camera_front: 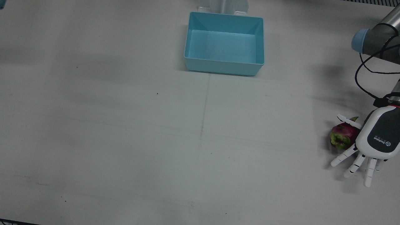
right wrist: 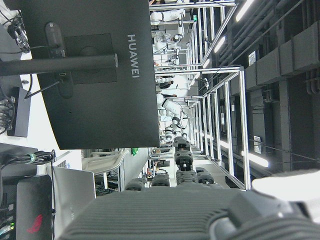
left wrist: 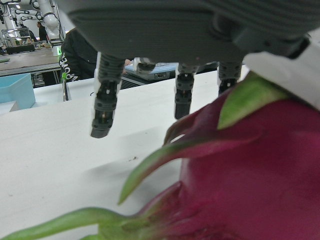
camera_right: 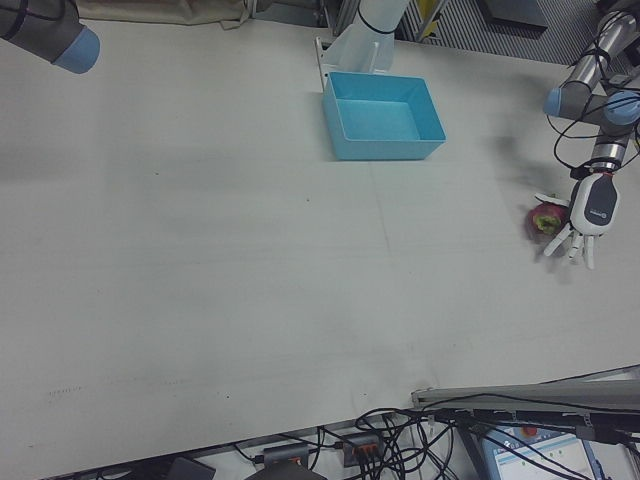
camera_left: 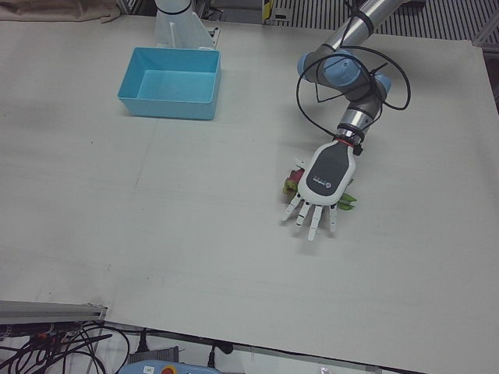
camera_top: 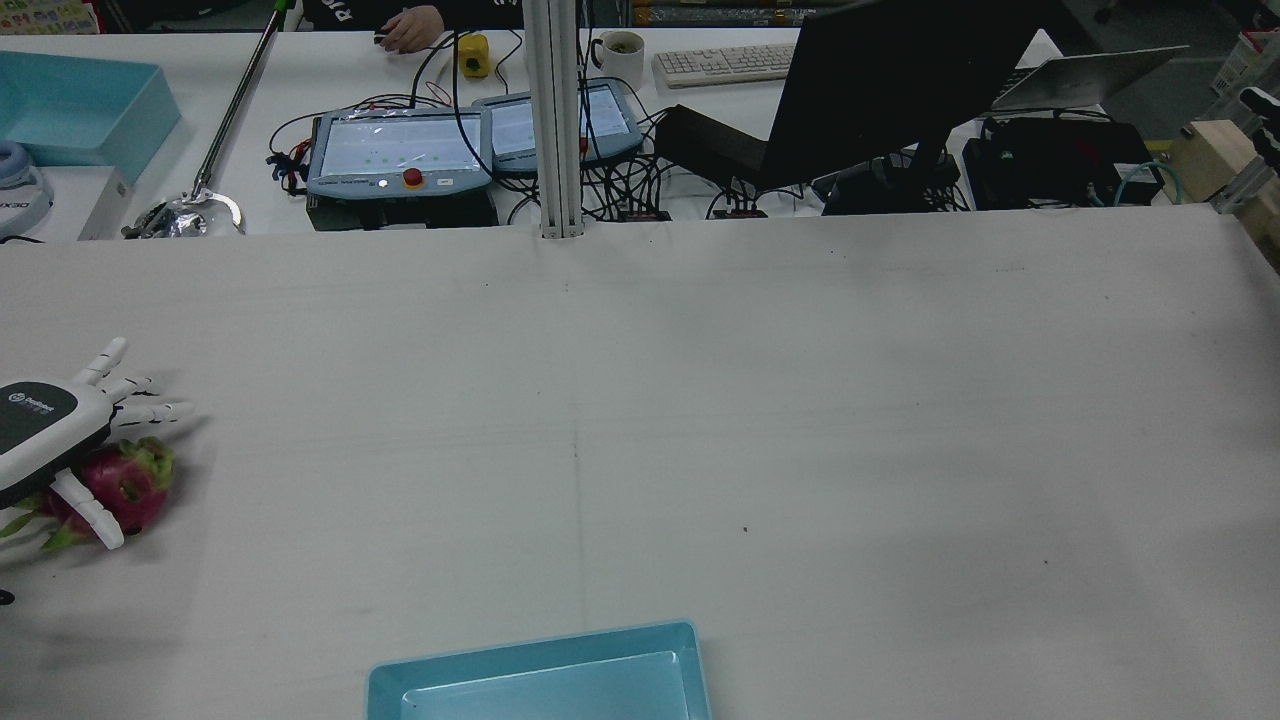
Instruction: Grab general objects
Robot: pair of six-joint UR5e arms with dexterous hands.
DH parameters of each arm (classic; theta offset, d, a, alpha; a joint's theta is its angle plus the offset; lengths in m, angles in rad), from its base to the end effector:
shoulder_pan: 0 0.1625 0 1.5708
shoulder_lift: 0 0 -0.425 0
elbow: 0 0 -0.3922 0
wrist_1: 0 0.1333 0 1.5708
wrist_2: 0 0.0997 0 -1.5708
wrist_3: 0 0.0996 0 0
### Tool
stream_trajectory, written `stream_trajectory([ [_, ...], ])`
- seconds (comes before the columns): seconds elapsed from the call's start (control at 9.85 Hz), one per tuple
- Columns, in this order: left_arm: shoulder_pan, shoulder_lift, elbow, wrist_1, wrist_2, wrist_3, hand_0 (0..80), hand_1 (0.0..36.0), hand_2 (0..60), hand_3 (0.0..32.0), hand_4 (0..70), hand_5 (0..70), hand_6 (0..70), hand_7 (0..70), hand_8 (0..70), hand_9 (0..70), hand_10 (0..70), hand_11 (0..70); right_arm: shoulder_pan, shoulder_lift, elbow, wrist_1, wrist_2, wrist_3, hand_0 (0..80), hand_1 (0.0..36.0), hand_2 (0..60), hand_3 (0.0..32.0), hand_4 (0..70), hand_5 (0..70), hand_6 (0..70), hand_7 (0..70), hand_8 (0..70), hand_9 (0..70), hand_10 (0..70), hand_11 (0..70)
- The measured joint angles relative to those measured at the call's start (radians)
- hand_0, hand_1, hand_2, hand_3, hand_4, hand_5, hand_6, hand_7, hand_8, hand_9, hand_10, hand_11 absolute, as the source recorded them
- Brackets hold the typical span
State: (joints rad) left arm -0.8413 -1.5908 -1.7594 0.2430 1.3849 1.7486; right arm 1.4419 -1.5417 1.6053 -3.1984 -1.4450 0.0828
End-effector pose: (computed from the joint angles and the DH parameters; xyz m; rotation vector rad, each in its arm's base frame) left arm 0.2112 -0.4639 0.6092 0.8969 1.2950 -0.6667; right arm 0.0799 -0.5178 0.6614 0.0949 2.1875 -2.1731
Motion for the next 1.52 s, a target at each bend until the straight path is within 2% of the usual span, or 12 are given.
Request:
stream_trajectory([
  [0.1, 0.002, 0.000, 0.006, -0.006, -0.003, 0.001, 43.0, 0.0, 11.3, 0.0, 70.0, 60.3, 70.0, 70.0, 64.2, 70.0, 60.7, 70.0, 0.000, 0.000, 0.000, 0.000, 0.000, 0.000, 0.0, 0.0, 0.0, 0.0, 0.0, 0.0, 0.0, 0.0, 0.0, 0.0, 0.0, 0.0],
  [0.2, 0.003, -0.001, 0.016, -0.015, -0.005, 0.001, 43.0, 0.0, 12.5, 0.0, 70.0, 64.2, 70.0, 70.0, 68.6, 70.0, 67.2, 70.0, 0.000, 0.000, 0.000, 0.000, 0.000, 0.000, 0.0, 0.0, 0.0, 0.0, 0.0, 0.0, 0.0, 0.0, 0.0, 0.0, 0.0, 0.0],
  [0.3, 0.004, -0.002, 0.029, -0.024, -0.006, 0.001, 42.6, 0.0, 13.1, 0.0, 70.0, 69.4, 70.0, 70.0, 70.0, 70.0, 70.0, 70.0, 0.000, 0.000, 0.000, 0.000, 0.000, 0.000, 0.0, 0.0, 0.0, 0.0, 0.0, 0.0, 0.0, 0.0, 0.0, 0.0, 0.0, 0.0],
  [0.71, 0.004, -0.008, 0.054, -0.050, -0.001, -0.010, 44.3, 0.0, 17.9, 0.0, 70.0, 70.0, 70.0, 70.0, 70.0, 70.0, 70.0, 70.0, 0.000, 0.000, -0.001, 0.000, 0.000, 0.000, 0.0, 0.0, 0.0, 0.0, 0.0, 0.0, 0.0, 0.0, 0.0, 0.0, 0.0, 0.0],
  [1.02, 0.000, -0.034, -0.011, 0.022, 0.024, -0.059, 44.7, 0.0, 23.5, 0.0, 70.0, 70.0, 70.0, 70.0, 70.0, 70.0, 70.0, 70.0, 0.000, 0.000, 0.000, 0.000, 0.000, 0.000, 0.0, 0.0, 0.0, 0.0, 0.0, 0.0, 0.0, 0.0, 0.0, 0.0, 0.0, 0.0],
  [1.32, -0.007, -0.111, -0.032, 0.090, 0.070, -0.149, 44.4, 0.0, 18.8, 0.0, 70.0, 70.0, 70.0, 70.0, 70.0, 70.0, 70.0, 70.0, 0.000, 0.000, 0.001, 0.000, 0.000, 0.000, 0.0, 0.0, 0.0, 0.0, 0.0, 0.0, 0.0, 0.0, 0.0, 0.0, 0.0, 0.0],
  [1.52, -0.008, -0.159, -0.033, 0.103, 0.088, -0.233, 45.5, 0.0, 20.2, 0.0, 70.0, 70.0, 70.0, 70.0, 70.0, 70.0, 70.0, 70.0, 0.000, 0.000, 0.000, 0.000, 0.000, 0.000, 0.0, 0.0, 0.0, 0.0, 0.0, 0.0, 0.0, 0.0, 0.0, 0.0, 0.0, 0.0],
])
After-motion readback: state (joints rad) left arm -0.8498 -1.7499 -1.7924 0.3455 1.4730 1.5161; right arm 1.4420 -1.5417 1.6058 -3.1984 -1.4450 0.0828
